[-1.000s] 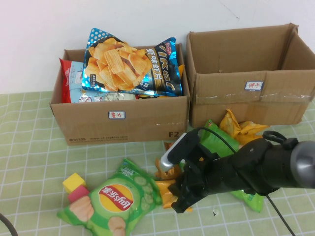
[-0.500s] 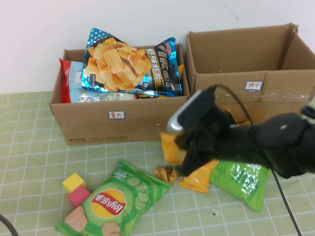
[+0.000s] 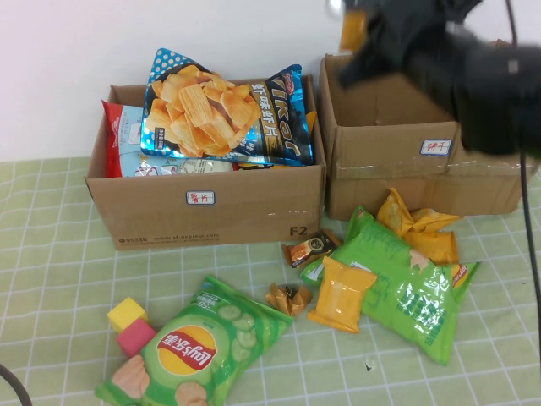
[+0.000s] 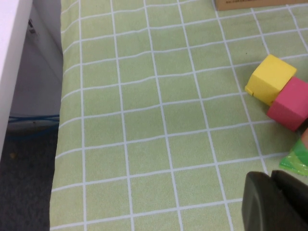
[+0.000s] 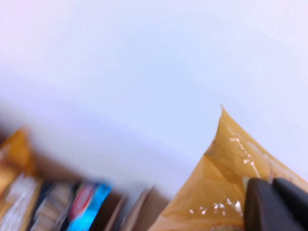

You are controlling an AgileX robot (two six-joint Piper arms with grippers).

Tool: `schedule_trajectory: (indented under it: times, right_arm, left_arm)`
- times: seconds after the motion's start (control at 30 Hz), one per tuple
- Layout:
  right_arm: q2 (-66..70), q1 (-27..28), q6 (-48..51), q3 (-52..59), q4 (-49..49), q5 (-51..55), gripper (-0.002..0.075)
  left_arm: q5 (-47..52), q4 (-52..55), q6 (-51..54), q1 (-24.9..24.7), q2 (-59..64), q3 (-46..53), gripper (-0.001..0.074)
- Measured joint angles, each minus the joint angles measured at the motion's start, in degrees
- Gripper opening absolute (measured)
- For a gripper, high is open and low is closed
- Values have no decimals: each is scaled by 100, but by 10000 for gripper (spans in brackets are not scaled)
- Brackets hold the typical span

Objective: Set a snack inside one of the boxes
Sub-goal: Place the biscuit in the biscuit box, then pick up the biscuit

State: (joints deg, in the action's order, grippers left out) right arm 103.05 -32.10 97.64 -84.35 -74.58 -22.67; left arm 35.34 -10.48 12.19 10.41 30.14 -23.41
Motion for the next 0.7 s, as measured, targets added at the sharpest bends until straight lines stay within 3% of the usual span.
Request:
schedule_trajectory:
  times: [0.1,0.2,0.3,0.4,0.47,0.53,0.7]
  right_arm:
    - [639,377,-132,-932,-878,98,74]
    - [1103,595,30,-1310,-2085,106,243]
    - [1266,687,195,-1396,-2499,5,370]
    - [1213,698,317,-1426,-2610,166,406]
    - [1069,698,317,-1448,-2632,488,398]
    - [826,659,339,-1433,-2636,828,342]
    - [76,639,337,-858,-2636,2450,78]
  left_arm:
    - [-13,0,0,0,0,0,-1]
    - [-13,0,0,0,0,24,-1]
    - [-13,-12,0,0,0,74,-1]
    - [-40,-22,0,0,0,77,-1]
    - [-106,-35,0,0,0,86,-1]
    - [-145,-95,15,0,0,86,-1]
    - [-175,-173,15,0,0,86,-1]
